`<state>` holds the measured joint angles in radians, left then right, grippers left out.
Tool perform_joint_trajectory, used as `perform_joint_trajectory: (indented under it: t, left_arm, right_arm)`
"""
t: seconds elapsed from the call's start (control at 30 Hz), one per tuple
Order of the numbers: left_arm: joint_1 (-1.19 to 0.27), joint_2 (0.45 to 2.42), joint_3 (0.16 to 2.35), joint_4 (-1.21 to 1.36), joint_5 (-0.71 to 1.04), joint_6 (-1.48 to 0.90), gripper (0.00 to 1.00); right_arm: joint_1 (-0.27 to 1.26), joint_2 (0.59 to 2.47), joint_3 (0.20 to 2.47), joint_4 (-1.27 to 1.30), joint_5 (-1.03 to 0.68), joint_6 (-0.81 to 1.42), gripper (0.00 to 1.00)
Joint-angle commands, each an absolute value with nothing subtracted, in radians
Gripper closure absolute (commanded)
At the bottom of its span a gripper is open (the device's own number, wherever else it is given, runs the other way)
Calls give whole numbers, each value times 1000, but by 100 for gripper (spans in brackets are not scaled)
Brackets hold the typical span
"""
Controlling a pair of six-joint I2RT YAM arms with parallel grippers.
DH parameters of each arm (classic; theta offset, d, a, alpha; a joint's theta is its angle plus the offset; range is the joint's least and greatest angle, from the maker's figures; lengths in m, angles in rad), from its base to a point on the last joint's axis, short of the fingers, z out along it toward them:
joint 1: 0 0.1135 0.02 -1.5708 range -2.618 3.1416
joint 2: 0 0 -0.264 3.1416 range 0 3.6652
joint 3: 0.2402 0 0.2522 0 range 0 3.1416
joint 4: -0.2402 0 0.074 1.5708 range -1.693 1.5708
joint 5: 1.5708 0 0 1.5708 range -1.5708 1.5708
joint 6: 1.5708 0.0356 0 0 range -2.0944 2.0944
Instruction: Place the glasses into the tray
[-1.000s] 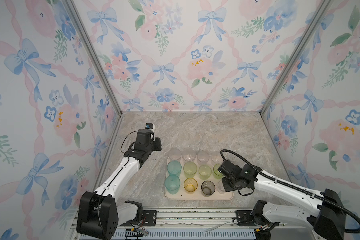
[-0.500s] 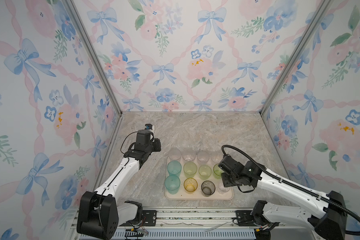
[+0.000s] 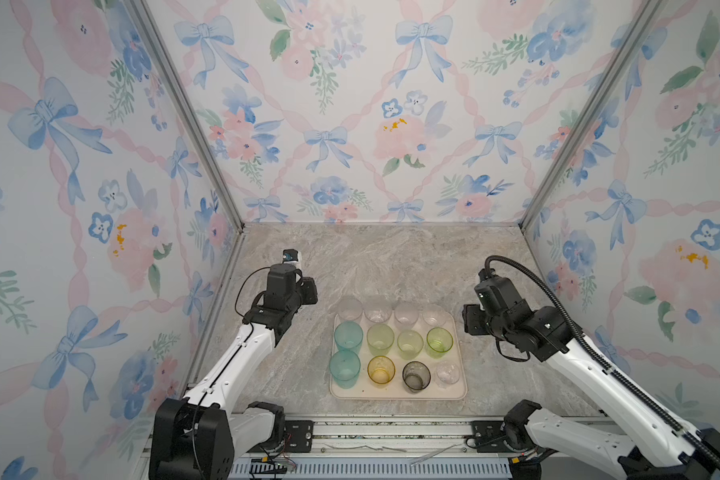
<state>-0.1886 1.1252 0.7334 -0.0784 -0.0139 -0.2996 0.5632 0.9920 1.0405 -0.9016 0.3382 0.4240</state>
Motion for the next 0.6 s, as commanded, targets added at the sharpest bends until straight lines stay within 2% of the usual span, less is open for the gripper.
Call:
perform_joint_trajectory:
  t: [0.0, 0.2, 0.4, 0.5, 0.57]
  left_arm:
    - [-181, 1086, 693, -41, -56, -279, 74]
    - [-181, 1020, 620, 63, -105, -262, 70]
    - [-179, 1008, 495, 263, -206, -175, 57]
    - [-179, 1029, 421, 392, -264, -141, 38]
    - [-179, 1050, 370, 497, -281, -100, 29]
  right_arm:
    - [497, 964, 1058, -838, 360, 346, 35]
    - [396, 923, 1039, -743, 371, 299, 31]
    - [361, 912, 985, -631, 377, 259, 30]
    - [350, 931, 962, -592, 377, 255, 29]
    - [343, 951, 954, -571, 373, 251, 29]
